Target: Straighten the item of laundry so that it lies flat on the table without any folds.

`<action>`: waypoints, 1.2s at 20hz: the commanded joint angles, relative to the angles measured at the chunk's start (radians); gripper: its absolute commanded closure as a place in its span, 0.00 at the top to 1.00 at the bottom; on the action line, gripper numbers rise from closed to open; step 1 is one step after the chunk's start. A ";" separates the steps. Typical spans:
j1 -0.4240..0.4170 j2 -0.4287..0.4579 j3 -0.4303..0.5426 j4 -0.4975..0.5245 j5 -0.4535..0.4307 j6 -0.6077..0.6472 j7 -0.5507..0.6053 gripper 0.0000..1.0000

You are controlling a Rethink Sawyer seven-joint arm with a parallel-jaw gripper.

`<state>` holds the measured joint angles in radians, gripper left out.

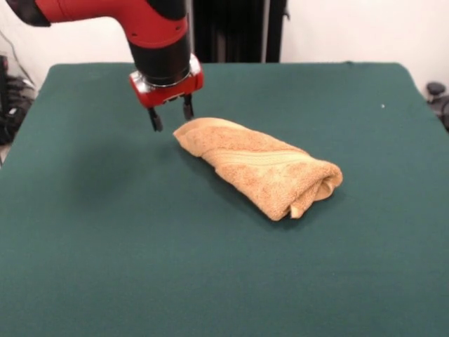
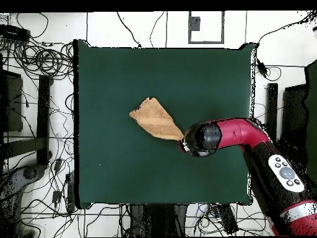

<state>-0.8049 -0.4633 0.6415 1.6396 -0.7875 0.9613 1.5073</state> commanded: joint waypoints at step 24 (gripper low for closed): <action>-0.017 0.049 0.131 0.020 -0.085 -0.164 -0.283 1.00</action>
<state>-0.8299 -0.3972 0.6695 1.6396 -0.8373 0.9050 1.5073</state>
